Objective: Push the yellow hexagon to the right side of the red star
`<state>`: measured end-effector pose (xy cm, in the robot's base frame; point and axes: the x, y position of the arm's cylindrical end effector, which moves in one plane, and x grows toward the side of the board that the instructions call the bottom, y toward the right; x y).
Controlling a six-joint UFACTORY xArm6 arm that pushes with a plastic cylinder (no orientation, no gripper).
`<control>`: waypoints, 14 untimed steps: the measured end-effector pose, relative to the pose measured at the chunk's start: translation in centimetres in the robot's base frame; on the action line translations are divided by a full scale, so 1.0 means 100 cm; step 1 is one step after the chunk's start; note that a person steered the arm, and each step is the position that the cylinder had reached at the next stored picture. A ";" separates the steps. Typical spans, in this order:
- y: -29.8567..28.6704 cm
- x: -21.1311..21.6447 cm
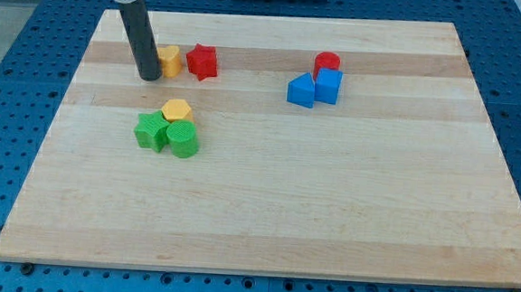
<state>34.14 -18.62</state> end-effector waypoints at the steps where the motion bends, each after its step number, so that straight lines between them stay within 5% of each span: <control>1: 0.003 0.000; 8: 0.026 0.116; 14: 0.053 0.097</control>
<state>43.88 -13.37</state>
